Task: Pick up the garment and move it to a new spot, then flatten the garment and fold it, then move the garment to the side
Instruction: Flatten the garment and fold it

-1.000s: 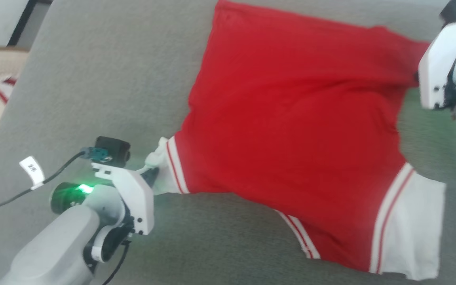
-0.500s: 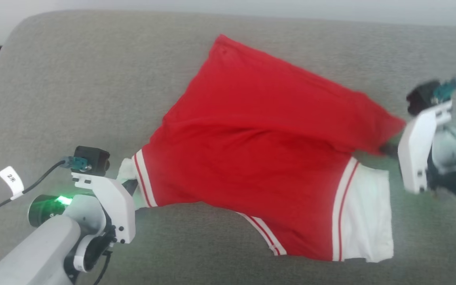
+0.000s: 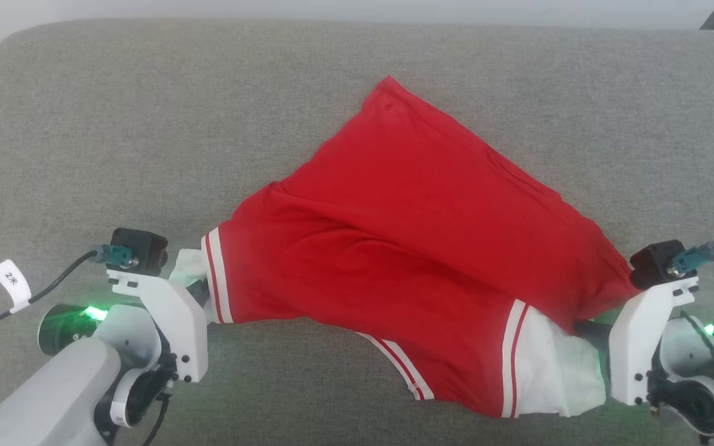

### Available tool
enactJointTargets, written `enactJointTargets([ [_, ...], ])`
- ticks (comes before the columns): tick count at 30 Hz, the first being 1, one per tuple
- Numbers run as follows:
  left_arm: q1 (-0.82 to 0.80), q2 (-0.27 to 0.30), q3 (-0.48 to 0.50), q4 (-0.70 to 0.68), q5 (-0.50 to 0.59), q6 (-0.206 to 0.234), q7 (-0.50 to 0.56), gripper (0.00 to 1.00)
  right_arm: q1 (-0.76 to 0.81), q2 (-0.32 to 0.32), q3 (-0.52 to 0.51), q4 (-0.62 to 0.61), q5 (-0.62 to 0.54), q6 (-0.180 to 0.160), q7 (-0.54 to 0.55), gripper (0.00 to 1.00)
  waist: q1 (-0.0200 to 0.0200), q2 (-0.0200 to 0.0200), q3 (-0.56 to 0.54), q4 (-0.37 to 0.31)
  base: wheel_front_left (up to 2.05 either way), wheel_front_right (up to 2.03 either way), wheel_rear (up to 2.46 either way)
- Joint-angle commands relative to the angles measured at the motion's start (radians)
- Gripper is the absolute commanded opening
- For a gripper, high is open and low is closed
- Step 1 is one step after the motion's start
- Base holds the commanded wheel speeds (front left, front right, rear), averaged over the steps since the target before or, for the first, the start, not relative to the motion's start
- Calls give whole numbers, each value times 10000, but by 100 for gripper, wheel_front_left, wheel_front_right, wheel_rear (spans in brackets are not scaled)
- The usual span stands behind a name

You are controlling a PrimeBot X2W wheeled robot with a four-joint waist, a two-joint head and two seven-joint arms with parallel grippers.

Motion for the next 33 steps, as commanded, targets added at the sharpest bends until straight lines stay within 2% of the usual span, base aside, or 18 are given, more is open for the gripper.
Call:
enactJointTargets([
  [1, 10, 18, 5, 12, -26, -3, 13, 0, 302, 264, 39, 241, -227, 1, -38, 27, 0, 0, 15, -2, 0, 0, 0],
  [2, 10, 18, 5, 12, -26, -3, 13, 0, 302, 264, 39, 241, -227, 1, -38, 27, 0, 0, 15, -2, 0, 0, 0],
  [3, -4, 14, 0, 22, -28, -16, 15, 0, 324, 370, -2, 278, -321, 1, -76, 51, 0, 0, 13, 0, 0, 0, 0],
  [4, -12, 8, -4, 34, -32, -27, 12, 0, 343, 440, -18, 290, -403, 1, -79, 87, 0, 0, 3, 0, 0, 0, 0],
  [5, -16, 8, -10, 42, -34, -24, 9, 0, 345, 490, -42, 268, -446, 1, -33, 100, 0, 0, -9, 0, 0, 0, 0],
  [9, 19, 12, -33, 56, -45, -31, -1, 0, 271, 429, -336, -143, -617, -7, -188, 100, 0, 0, -83, 15, 0, 0, 0],
  [15, 174, 24, -65, -18, -91, 8, -26, 0, 59, 374, -442, -1462, -723, 2, -436, 100, 0, 0, -216, 89, 0, 0, 0],
  [21, 112, -97, -177, -125, -21, 20, 5, 0, -830, 316, -80, -2190, -905, 2, -994, 100, 0, 0, -218, 363, 0, 0, 0],
  [26, -102, -296, -328, -180, 112, -57, 46, 0, -2254, 287, 580, -1341, -951, 2, -1672, 100, 0, 0, -85, 734, 0, 0, 0],
  [33, -525, -740, -646, -88, 329, -264, 71, 0, -4587, 91, 1599, 903, -978, 2, -2610, 100, 0, 0, 173, 1455, 0, 0, 0],
])
